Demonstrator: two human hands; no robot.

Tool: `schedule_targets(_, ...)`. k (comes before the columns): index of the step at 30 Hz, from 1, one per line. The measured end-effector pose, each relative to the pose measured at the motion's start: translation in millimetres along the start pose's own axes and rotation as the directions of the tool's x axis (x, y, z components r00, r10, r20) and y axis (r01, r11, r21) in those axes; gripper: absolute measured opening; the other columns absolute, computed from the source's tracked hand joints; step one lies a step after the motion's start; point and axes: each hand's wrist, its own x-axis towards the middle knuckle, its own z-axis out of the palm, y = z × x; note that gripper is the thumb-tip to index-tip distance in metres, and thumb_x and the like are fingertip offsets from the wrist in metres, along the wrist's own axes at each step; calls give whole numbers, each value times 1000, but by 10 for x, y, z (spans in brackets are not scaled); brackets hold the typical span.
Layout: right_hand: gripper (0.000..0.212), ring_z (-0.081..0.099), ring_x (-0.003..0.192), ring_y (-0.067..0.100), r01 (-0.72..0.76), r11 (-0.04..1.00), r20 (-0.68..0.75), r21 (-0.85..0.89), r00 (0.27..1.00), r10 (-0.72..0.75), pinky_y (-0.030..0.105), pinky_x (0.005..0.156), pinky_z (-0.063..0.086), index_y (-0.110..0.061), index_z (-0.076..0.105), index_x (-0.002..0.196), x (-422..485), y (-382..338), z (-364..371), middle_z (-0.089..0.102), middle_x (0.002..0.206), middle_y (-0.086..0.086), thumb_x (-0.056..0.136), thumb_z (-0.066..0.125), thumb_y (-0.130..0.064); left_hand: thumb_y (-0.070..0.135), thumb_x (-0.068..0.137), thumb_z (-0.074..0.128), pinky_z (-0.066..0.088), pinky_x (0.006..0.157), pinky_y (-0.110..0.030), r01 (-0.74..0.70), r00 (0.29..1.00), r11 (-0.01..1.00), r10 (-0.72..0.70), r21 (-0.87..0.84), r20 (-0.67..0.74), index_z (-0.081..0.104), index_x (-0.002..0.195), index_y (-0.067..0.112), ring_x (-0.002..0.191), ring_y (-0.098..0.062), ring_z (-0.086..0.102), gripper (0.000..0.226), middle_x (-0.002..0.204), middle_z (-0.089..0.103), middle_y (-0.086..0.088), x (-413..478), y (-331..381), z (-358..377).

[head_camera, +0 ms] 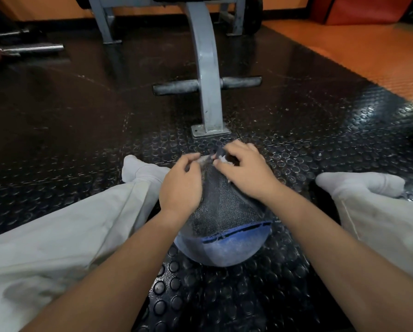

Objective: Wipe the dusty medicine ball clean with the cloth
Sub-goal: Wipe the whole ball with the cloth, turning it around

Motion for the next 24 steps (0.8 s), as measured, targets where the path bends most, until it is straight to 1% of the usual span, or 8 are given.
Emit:
schedule_targets(4, 14, 46, 97, 15, 145, 989, -12, 37, 989, -145, 28, 87, 33, -14, 68, 89, -134, 22, -59, 58, 92, -7, 87, 65, -28, 31, 100, 40, 42, 90, -31, -23, 999, 999, 22, 30, 38, 60, 113, 39, 110, -8, 55, 25, 115, 63, 17, -133, 41, 15)
schedule_targets(6, 13, 50, 88, 13, 37, 987, 3, 154, 999, -38, 21, 78, 36, -12, 67, 82, -69, 69, -144, 57, 85, -3, 87, 67, -24, 33, 100, 41, 41, 98, -32, -64, 997, 996, 62, 59, 35, 61, 119, 36, 116, -7, 52, 28, 124, 61, 18, -187, 64, 40)
schedule_targets(8, 16, 54, 76, 12, -108, 970, 17, 219, 994, 107, 27, 72, 41, -12, 66, 77, 24, 98, -183, 59, 77, -1, 87, 67, -23, 32, 101, 41, 40, 102, -33, -93, 995, 991, 91, 93, 30, 61, 124, 33, 121, -7, 51, 31, 130, 60, 17, -216, 92, 73)
schedule_targets(12, 21, 61, 76, 21, -221, 961, -6, 164, 974, 225, 37, 74, 48, -9, 66, 78, 113, 131, -161, 65, 74, 4, 88, 64, -27, 28, 100, 37, 44, 84, -34, -54, 998, 993, 52, 106, 29, 63, 119, 35, 104, -20, 60, 34, 113, 68, 7, -167, 139, 135)
schedule_targets(17, 13, 51, 93, 20, 144, 990, -63, 1, 988, -144, 42, 87, 40, -18, 69, 73, -235, -101, -51, 65, 86, -7, 76, 62, -29, 24, 99, 37, 43, 83, -31, 3, 998, 997, -8, 77, 61, 66, 116, 31, 108, -17, 58, 34, 119, 66, 6, 2, 129, 114)
schedule_targets(19, 7, 49, 94, 18, 190, 982, -20, 16, 982, -189, 40, 89, 37, -21, 69, 72, -285, -133, -47, 67, 87, -9, 75, 64, -26, 25, 99, 38, 45, 86, -32, 2, 997, 999, -5, 43, 72, 66, 118, 29, 108, -17, 59, 34, 118, 67, 6, 14, 89, 97)
schedule_targets(21, 9, 50, 90, 16, 135, 990, -4, 49, 991, -135, 35, 84, 40, -16, 69, 73, -150, -85, -63, 65, 84, -7, 79, 67, -21, 25, 100, 38, 45, 87, -31, -7, 997, 1000, 6, 18, 75, 66, 120, 29, 107, -14, 59, 34, 119, 66, 7, -15, 66, 76)
schedule_targets(24, 24, 51, 68, 14, -159, 978, -5, 134, 987, 161, 31, 65, 40, -1, 64, 74, 181, -27, -92, 58, 68, 2, 82, 65, -24, 25, 101, 38, 40, 85, -25, -29, 997, 1000, 28, 11, 66, 65, 120, 33, 108, -8, 56, 34, 122, 64, 13, -80, 58, 60)
